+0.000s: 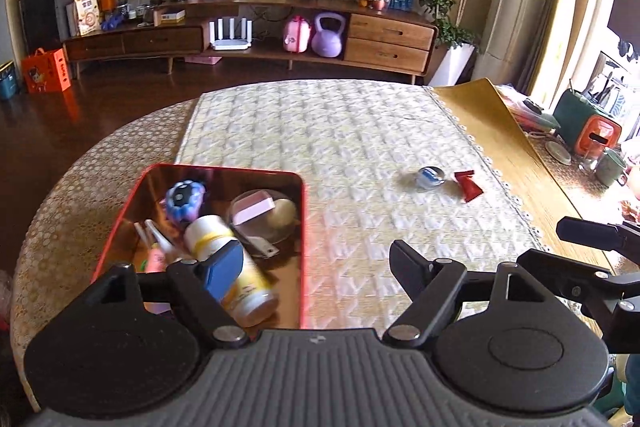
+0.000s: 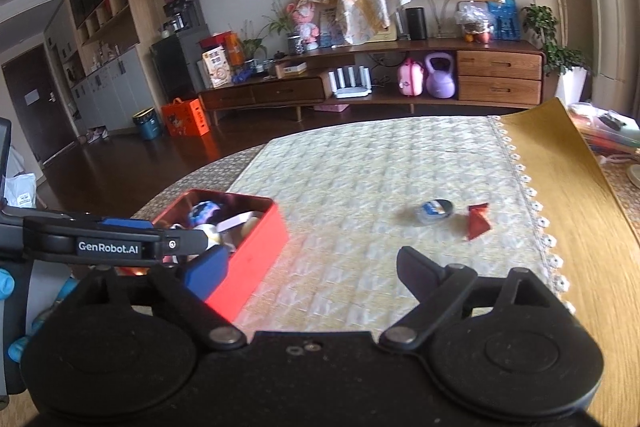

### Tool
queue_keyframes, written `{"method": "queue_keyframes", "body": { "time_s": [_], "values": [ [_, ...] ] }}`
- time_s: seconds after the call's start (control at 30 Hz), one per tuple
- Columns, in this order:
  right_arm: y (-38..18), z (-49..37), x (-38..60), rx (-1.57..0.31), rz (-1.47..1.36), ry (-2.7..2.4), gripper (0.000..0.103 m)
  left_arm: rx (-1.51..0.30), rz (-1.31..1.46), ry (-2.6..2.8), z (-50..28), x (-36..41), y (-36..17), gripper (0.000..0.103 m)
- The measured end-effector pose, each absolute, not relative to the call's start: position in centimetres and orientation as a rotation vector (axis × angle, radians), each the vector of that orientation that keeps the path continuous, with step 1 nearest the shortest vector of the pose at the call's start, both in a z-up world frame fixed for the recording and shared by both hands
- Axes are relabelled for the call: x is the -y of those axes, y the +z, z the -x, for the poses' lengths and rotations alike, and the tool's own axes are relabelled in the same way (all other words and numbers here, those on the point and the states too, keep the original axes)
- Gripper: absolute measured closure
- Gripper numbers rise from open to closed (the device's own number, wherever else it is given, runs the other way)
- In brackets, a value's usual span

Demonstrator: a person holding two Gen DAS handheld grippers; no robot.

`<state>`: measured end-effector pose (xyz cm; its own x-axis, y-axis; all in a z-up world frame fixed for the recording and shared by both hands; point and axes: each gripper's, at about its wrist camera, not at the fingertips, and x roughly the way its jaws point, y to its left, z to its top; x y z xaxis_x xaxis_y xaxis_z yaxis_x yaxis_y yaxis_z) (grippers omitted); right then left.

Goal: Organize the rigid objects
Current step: 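Move both tools back toward the round tin and red snack packet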

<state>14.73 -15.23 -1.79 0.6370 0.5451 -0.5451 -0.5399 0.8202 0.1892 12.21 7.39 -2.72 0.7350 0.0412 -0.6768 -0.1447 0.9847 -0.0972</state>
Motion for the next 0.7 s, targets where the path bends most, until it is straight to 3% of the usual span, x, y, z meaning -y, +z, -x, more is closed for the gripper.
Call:
{"method": "queue_keyframes", "body": {
  "time_s": [0.23, 0.7],
  "values": [
    [-2.7, -16.4, 18.6, -0.608, 0.001, 0.558, 0.001, -0.738, 0.119, 0.06, -14.9, -3.9, -3.3, 0.022],
    [-6.2, -22.4, 21.6, -0.62, 0.098, 0.526, 0.001, -0.758, 0.11, 0.034, -23.9, 1.5, -5.5, 0.02]
  ]
}}
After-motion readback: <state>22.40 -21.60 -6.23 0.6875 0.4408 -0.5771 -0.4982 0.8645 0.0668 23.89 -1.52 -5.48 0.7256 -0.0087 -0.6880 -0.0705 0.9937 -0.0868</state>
